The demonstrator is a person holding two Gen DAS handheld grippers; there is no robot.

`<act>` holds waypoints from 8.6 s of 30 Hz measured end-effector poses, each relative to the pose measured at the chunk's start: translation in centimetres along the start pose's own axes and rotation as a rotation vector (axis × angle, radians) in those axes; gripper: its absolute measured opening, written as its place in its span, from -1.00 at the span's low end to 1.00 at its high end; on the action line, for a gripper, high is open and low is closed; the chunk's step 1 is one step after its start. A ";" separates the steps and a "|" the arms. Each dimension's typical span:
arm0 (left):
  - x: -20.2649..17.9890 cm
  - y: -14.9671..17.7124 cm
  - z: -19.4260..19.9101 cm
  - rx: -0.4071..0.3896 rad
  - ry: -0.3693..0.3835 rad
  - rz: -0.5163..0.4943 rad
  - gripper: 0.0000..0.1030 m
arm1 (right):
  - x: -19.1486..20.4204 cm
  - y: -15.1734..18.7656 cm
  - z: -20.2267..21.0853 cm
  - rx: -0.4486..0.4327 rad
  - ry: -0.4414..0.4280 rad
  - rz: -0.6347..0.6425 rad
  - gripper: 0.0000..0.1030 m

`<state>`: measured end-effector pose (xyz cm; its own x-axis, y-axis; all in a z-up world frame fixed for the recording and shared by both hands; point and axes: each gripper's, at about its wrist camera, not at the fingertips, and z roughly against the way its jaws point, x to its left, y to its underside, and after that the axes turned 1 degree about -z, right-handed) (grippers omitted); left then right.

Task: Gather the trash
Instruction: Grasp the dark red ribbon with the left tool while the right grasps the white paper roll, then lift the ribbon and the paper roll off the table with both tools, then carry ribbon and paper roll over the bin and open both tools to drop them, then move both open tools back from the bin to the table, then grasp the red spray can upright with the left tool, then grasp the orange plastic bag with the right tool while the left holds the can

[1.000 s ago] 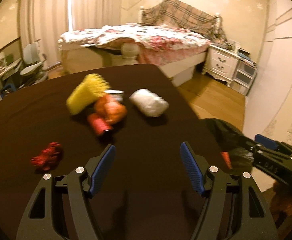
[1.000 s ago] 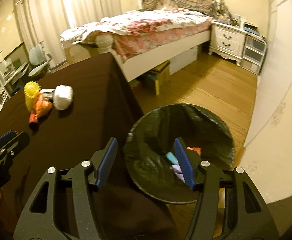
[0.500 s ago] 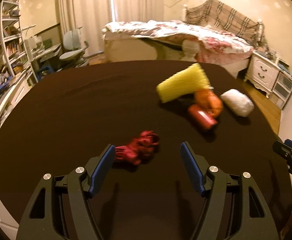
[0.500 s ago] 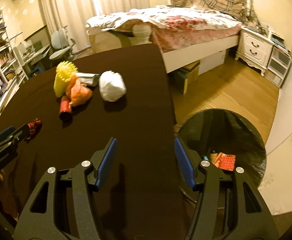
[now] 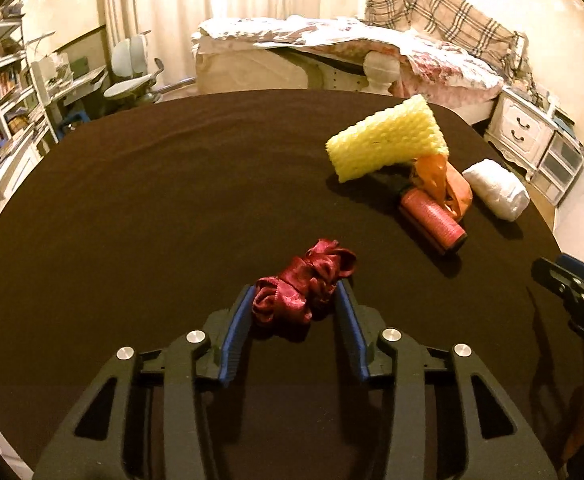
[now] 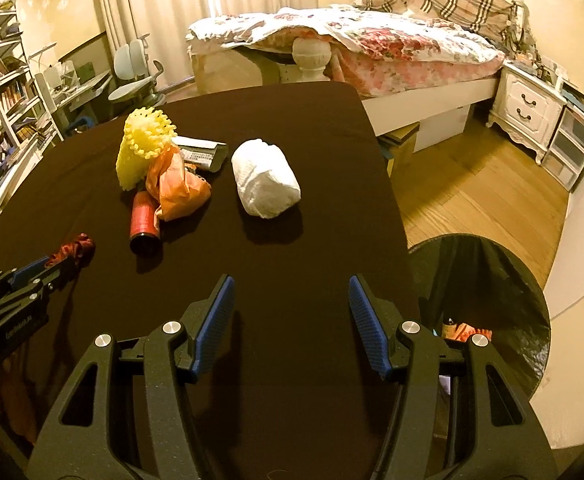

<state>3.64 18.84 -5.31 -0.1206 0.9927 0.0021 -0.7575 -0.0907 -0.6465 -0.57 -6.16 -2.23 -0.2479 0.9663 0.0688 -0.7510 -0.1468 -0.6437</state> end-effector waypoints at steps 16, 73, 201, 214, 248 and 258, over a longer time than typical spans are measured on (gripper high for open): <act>1.2 -1.5 -1.4 -0.003 0.000 0.083 -0.19 | 1.8 -4.7 -3.7 -0.027 0.034 0.024 0.12; -1.3 0.7 0.0 0.009 0.037 -0.025 -0.37 | 1.8 2.0 1.0 0.009 -0.042 0.007 -0.30; -8.7 -1.5 -0.2 -0.019 -0.026 -0.010 0.37 | -6.0 1.3 2.8 -0.051 0.047 -0.102 0.10; -8.2 -2.4 -1.6 -0.007 -0.022 0.000 0.37 | -4.1 -0.2 0.3 -0.001 0.029 -0.066 0.10; -2.6 -1.7 -1.0 0.013 0.006 0.026 -0.47 | 1.8 -1.1 -1.4 0.024 -0.010 0.037 0.12; 0.9 -1.2 -0.6 0.001 -0.047 0.063 -0.47 | 5.6 -3.5 -3.4 0.013 -0.065 0.060 0.27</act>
<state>4.82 19.92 -5.01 -0.1981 0.9802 -0.0023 -0.7484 -0.1528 -0.6454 2.72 0.46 -2.17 -0.3315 0.9400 0.0805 -0.7413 -0.2068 -0.6386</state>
